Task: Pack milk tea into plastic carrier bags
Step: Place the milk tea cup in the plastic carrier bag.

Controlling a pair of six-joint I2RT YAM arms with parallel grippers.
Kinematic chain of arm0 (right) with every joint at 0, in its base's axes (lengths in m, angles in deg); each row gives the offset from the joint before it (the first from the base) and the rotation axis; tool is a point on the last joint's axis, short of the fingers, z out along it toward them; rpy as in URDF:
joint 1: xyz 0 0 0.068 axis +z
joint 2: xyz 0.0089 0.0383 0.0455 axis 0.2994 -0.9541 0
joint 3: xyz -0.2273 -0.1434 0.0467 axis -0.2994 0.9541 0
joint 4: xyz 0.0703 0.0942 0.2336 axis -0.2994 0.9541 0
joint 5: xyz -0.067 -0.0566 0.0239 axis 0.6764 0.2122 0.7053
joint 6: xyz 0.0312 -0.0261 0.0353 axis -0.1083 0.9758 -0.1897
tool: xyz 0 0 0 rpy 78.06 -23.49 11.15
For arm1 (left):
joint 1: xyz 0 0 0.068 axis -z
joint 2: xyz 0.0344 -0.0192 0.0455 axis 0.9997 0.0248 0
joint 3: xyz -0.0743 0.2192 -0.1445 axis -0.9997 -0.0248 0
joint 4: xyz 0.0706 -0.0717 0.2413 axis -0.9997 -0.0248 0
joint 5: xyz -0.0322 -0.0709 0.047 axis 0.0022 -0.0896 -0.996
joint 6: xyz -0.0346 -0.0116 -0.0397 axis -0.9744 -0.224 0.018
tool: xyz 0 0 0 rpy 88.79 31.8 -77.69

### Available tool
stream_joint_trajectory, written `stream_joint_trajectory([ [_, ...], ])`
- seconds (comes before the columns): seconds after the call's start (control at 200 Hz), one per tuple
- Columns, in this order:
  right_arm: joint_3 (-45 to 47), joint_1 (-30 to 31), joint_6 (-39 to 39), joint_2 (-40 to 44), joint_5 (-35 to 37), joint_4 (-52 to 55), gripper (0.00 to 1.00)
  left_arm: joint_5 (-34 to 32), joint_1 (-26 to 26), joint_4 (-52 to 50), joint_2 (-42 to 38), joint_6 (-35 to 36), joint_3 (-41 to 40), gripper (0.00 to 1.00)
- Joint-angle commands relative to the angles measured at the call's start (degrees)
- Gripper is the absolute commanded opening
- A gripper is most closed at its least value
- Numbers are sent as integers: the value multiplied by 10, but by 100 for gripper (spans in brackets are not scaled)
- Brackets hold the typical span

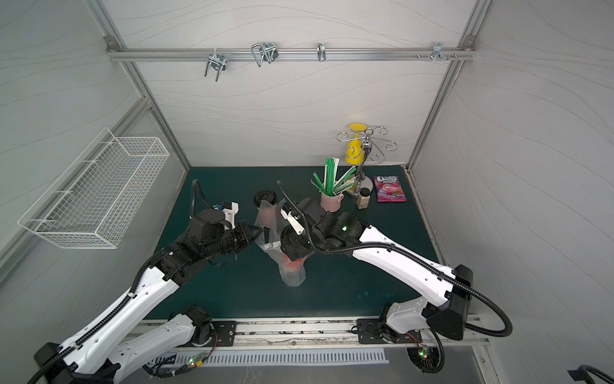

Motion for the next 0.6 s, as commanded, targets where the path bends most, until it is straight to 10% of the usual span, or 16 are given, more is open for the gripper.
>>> stream_joint_trajectory([
  [0.0,-18,5,9,-9,5,11,81,7,-12,-11,-15,6,2,0],
  [0.595,-12,43,-3,-76,-38,-50,82,9,-35,-37,-48,15,-12,0],
])
